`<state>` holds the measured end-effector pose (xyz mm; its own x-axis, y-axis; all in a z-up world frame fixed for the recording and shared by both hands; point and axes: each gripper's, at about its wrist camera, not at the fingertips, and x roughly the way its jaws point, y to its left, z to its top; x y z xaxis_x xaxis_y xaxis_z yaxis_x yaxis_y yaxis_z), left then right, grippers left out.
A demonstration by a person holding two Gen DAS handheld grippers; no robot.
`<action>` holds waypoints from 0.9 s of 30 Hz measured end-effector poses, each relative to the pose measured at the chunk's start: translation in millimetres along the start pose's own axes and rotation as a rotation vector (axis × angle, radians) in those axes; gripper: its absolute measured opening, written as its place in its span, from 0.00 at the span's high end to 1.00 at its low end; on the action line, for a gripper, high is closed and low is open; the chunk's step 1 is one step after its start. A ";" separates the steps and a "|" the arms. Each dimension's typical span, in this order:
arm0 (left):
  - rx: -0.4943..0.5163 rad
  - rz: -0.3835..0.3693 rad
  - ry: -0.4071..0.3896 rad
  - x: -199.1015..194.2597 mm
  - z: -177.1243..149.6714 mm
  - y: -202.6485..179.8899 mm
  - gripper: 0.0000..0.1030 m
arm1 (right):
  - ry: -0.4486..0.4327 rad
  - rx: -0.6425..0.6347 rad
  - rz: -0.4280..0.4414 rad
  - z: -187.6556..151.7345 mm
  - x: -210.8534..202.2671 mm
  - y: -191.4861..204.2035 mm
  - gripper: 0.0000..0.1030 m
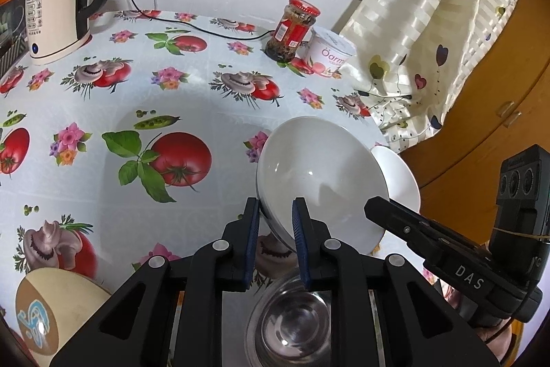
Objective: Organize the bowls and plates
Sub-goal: 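Lift the white bowl and carry it over the steel bowl with the left gripper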
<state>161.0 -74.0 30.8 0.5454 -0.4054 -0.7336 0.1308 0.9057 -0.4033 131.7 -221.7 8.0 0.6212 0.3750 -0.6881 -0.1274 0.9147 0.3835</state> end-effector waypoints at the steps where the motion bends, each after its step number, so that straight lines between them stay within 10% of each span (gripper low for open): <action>1: 0.002 -0.001 -0.003 -2.2 -0.5 -1.3 0.80 | -0.002 -0.002 -0.001 -0.2 -2.0 1.0 0.81; 27: 0.032 -0.015 -0.032 -52.3 -42.3 -18.6 0.80 | -0.045 -0.028 -0.020 -39.4 -58.8 28.1 0.81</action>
<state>95.0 -74.8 53.5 0.5695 -0.4152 -0.7094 0.1651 0.9032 -0.3961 61.1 -212.2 35.0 0.6578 0.3501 -0.6669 -0.1362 0.9261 0.3518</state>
